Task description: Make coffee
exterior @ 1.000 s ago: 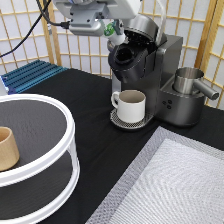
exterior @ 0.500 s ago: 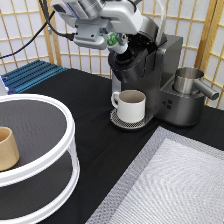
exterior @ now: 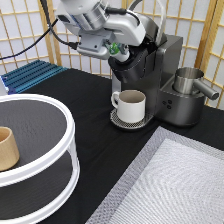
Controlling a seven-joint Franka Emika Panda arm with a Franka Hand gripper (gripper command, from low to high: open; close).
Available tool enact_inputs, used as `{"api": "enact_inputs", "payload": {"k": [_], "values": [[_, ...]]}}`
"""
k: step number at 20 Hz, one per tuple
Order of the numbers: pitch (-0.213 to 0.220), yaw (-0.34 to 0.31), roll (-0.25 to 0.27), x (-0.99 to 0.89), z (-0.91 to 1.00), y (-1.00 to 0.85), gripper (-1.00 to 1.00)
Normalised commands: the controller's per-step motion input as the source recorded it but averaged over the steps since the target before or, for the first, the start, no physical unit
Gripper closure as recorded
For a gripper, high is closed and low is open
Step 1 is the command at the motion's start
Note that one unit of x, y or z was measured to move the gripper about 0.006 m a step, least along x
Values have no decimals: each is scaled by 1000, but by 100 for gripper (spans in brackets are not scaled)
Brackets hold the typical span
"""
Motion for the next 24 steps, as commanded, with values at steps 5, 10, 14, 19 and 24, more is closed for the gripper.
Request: {"api": "enact_inputs", "payload": {"k": [5,10,14,19,24], "values": [[66,-60,21,118,396,123,100],[51,-69,26,0,349,0,100],[55,-47,0,1,51,160,100],[59,-2,0,-344,-81,198,100],[38,0,1,-194,-34,31,100]]}}
